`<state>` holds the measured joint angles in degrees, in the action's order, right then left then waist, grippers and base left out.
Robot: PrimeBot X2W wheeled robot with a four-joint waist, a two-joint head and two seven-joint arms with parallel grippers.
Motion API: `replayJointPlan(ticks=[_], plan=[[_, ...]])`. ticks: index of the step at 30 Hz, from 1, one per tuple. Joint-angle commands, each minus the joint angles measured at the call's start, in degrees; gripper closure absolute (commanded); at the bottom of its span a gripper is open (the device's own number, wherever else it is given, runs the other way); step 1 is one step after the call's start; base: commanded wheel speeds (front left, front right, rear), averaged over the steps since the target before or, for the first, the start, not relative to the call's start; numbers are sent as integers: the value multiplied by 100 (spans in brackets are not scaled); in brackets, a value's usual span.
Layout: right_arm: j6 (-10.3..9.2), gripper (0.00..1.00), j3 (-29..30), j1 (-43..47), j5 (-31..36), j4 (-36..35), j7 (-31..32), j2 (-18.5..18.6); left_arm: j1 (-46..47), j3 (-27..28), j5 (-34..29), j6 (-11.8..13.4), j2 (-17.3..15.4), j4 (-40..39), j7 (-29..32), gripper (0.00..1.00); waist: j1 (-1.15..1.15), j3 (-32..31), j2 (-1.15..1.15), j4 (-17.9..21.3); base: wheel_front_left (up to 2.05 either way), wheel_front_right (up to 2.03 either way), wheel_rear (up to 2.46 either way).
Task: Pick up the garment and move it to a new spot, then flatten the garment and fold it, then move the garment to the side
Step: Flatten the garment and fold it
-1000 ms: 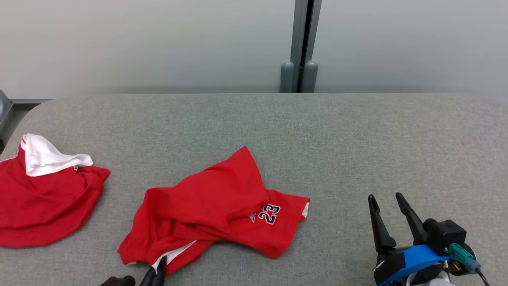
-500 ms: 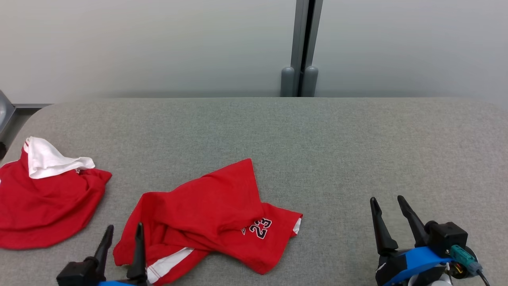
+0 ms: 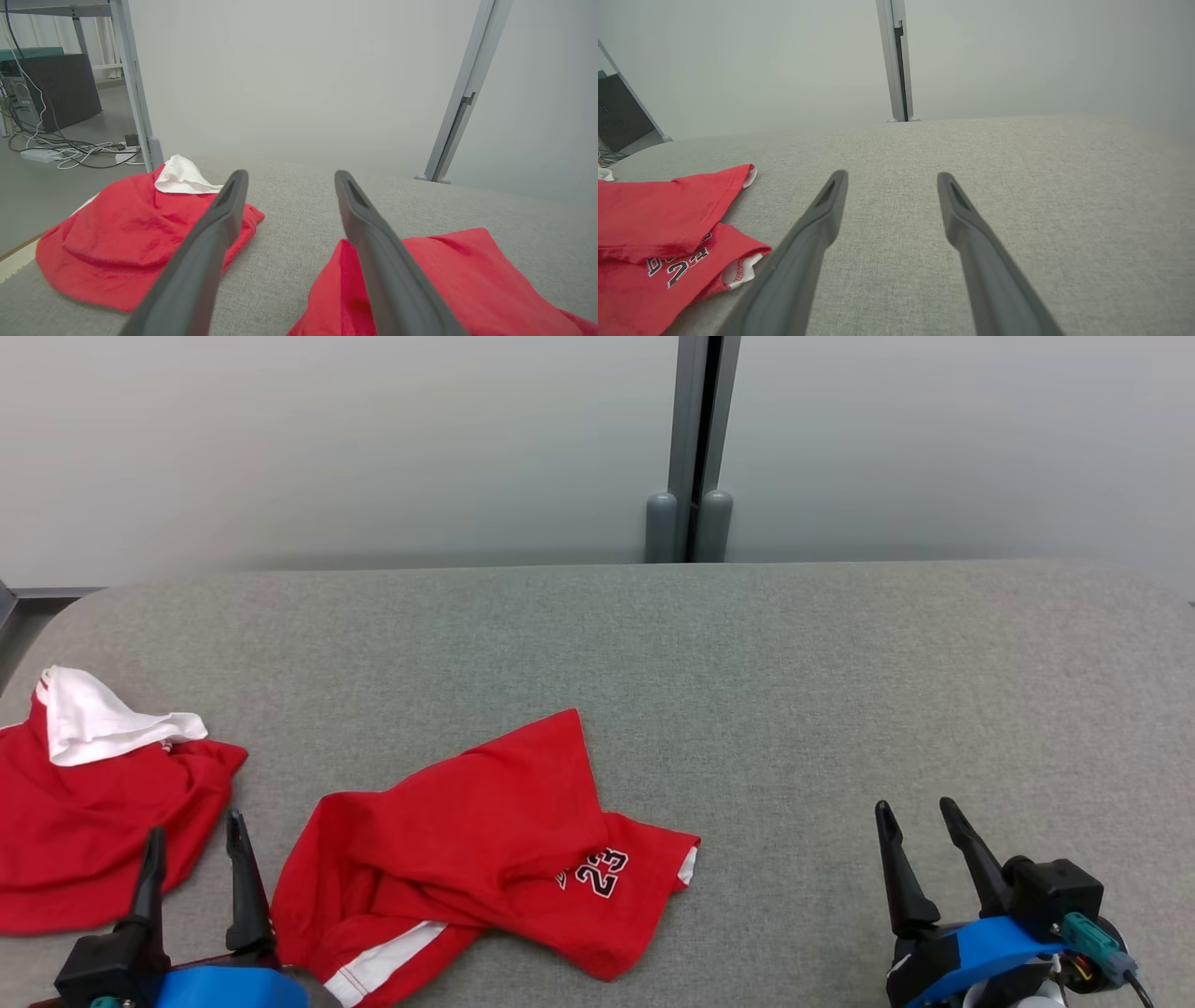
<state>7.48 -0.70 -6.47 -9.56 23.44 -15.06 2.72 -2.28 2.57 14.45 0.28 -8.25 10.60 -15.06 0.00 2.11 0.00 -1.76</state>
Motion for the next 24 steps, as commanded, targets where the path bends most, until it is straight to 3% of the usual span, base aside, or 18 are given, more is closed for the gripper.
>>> replayJointPlan(ticks=[1,13,19,23,24], plan=[[3,0,18,-11,41,23,-18,31,109,78,-132,-122,38,133,-16,0,0,24,0,27,0,0,0],[3,0,-219,-230,142,92,-18,27,352,432,-495,-479,246,510,-17,0,0,168,0,12,0,0,0],[3,0,-1352,-602,191,172,-18,28,414,557,-618,-577,340,553,-17,0,0,220,0,-44,0,0,0],[2,0,-2552,-921,83,492,-18,31,509,613,-673,-650,399,616,-17,0,0,241,0,-127,0,0,0],[2,0,-2552,-921,83,492,-18,31,509,613,-673,-650,399,616,-17,0,0,241,0,-127,0,0,0]])
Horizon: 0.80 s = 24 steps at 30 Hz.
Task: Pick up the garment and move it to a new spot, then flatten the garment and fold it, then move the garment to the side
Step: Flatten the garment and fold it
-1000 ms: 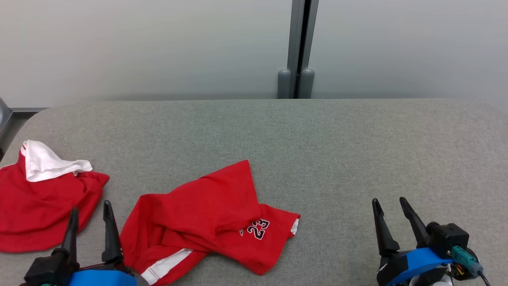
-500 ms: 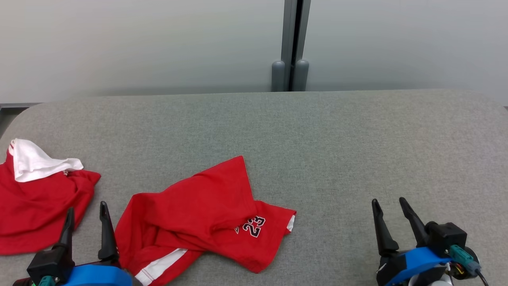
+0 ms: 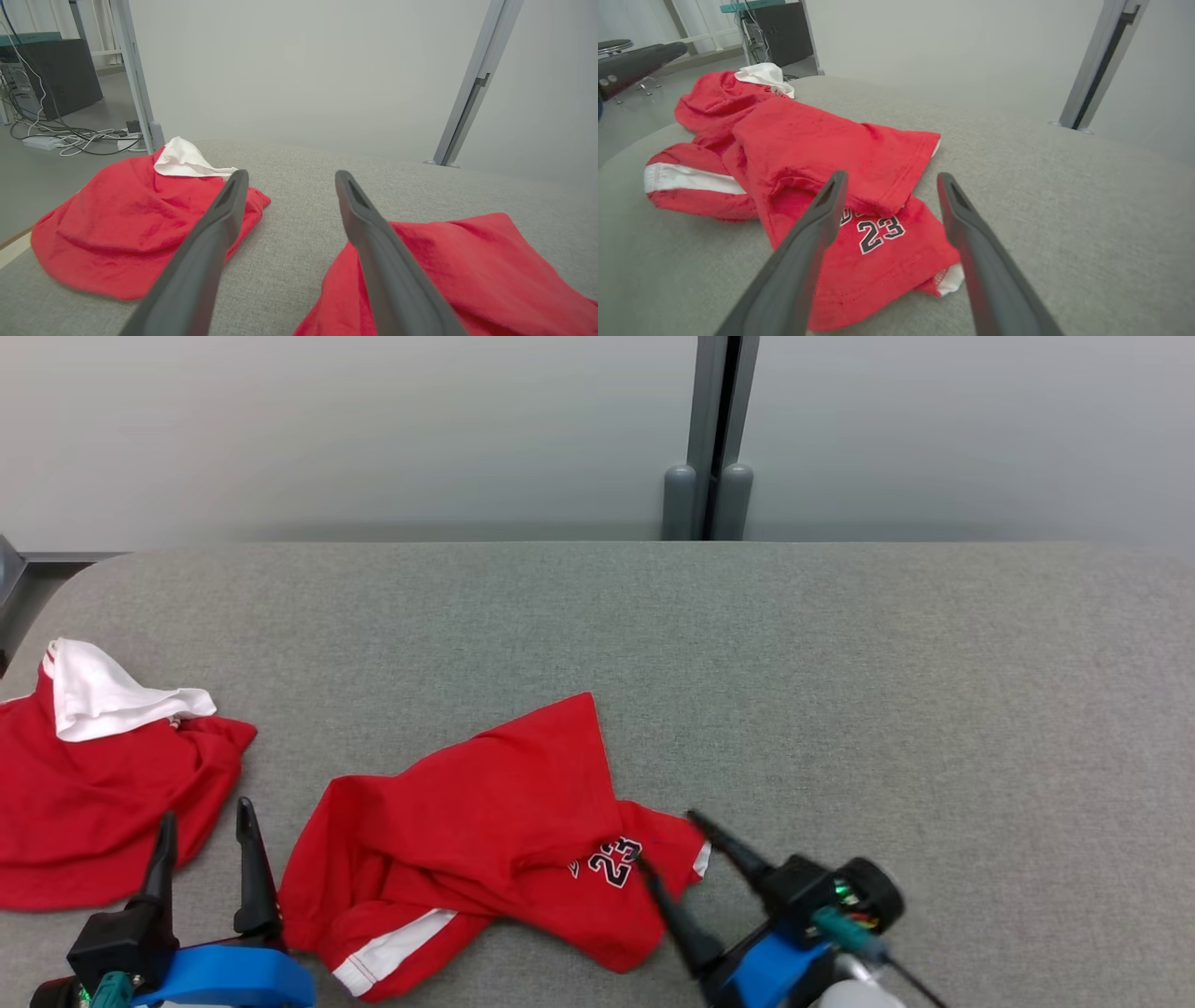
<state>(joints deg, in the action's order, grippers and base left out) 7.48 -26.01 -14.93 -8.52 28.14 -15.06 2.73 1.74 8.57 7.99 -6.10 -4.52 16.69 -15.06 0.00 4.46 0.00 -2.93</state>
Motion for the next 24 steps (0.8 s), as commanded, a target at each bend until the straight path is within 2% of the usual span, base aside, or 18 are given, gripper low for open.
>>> replayJointPlan(ticks=[1,6,13,16,22,23,24], plan=[[3,0,-269,-147,-30,107,-17,31,99,-1,-55,-26,39,-5,-17,0,0,12,0,-26,0,0,0],[3,0,-1307,-490,-126,546,8,31,134,-25,-78,-57,84,9,-17,0,0,71,0,-132,0,0,0],[3,0,-2192,-943,-85,1160,5,31,173,-52,-108,-96,133,-12,-17,0,0,182,0,-264,0,0,0],[2,0,-2401,-1124,-32,1437,-3,31,215,-46,-118,-96,144,16,-17,0,0,217,0,-309,0,0,0],[2,0,-2456,-1386,367,1912,-14,29,226,-52,-135,-114,157,19,-17,0,0,276,0,-368,0,0,0],[2,4,-2424,-1415,413,1973,-16,28,237,-54,-135,-116,158,25,-17,0,0,280,0,-375,0,0,0],[2,100,-2372,-1451,439,1975,-17,28,254,-55,-132,-118,158,35,-17,0,0,286,0,-381,0,0,0]])
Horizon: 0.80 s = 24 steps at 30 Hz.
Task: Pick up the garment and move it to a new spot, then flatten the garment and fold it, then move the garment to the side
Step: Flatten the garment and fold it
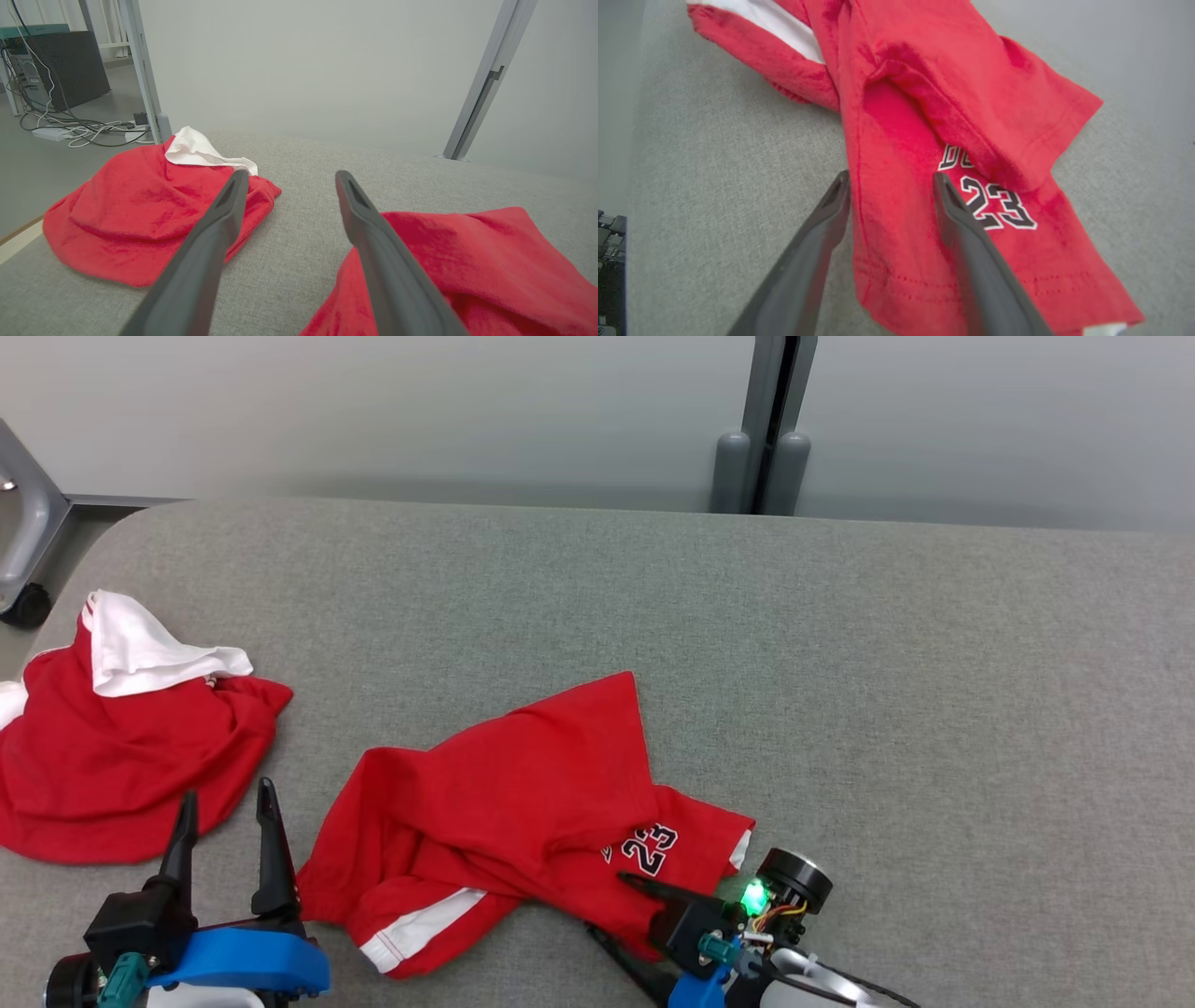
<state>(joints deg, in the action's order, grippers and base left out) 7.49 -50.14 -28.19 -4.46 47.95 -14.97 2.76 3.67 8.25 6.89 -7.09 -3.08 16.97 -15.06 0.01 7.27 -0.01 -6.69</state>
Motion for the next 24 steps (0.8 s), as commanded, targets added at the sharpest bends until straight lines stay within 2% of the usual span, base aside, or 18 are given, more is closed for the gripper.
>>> replayJointPlan(ticks=[1,11,17,24], plan=[[1,100,76,-106,1,16,-27,25,86,-16,-18,-22,15,20,-17,0,-1,11,1,-7,0,0,0],[1,100,807,-76,-202,-376,-26,24,12,-18,-21,-36,21,68,-17,0,-1,-102,1,113,0,0,0],[1,100,1661,134,-130,-1165,-26,204,-60,-40,35,-41,23,29,-17,0,-1,-172,1,205,0,0,0],[2,100,2238,614,42,-2120,65,474,-80,-73,109,-39,21,18,-17,0,-1,-150,1,295,0,0,0]])
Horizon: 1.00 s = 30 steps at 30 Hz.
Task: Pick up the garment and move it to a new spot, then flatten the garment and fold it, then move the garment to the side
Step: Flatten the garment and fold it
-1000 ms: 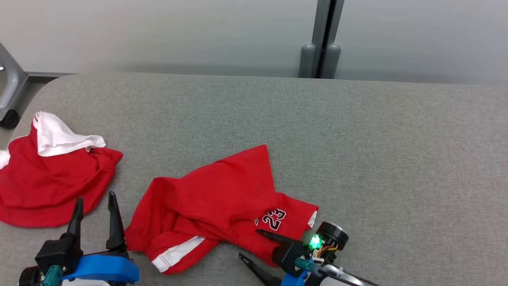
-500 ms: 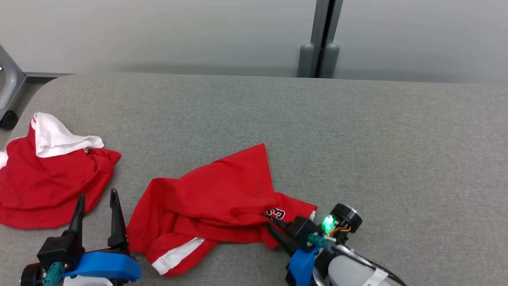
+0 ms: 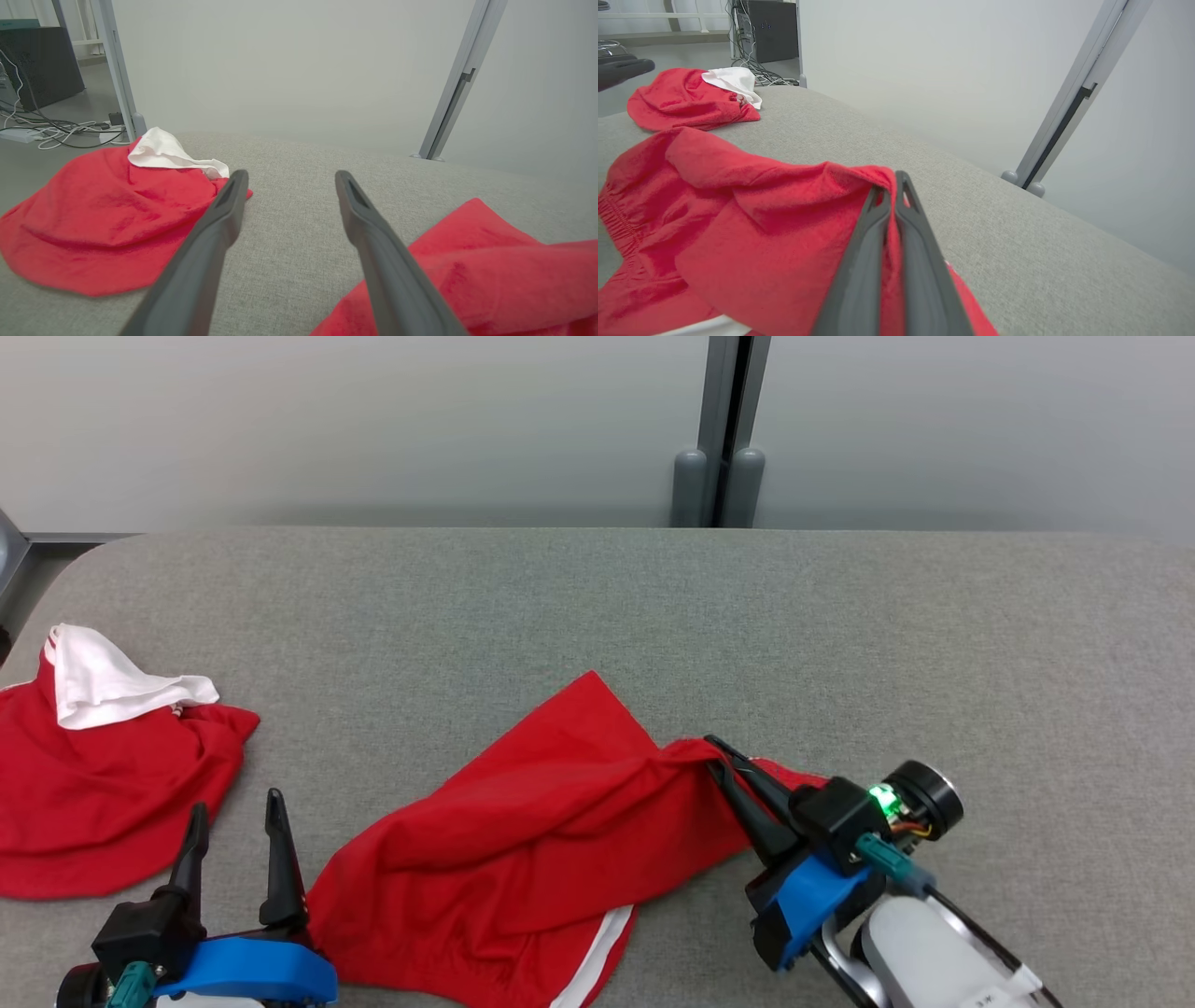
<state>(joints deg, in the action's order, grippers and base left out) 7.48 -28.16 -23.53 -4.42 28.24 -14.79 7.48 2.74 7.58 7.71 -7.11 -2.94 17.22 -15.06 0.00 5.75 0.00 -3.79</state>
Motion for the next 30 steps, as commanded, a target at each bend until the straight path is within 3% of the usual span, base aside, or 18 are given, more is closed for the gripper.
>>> replayJointPlan(ticks=[1,10,15,22,30], plan=[[2,100,89,267,61,-327,119,36,9,-8,24,-37,9,-5,-17,0,0,4,0,10,0,0,0],[2,100,528,1649,43,-2312,1207,249,-42,-75,135,67,8,-76,-17,0,0,60,0,98,0,0,0],[2,100,783,1826,-4,-2842,1476,274,92,-85,131,45,9,-29,-17,0,0,127,0,147,0,0,0],[2,100,982,1311,5,-2386,1331,259,189,-174,138,42,9,-44,-17,0,0,202,0,93,0,0,0],[2,100,1045,-71,55,-423,708,106,466,-368,153,-1,8,64,-17,0,0,370,0,-235,0,0,0]])
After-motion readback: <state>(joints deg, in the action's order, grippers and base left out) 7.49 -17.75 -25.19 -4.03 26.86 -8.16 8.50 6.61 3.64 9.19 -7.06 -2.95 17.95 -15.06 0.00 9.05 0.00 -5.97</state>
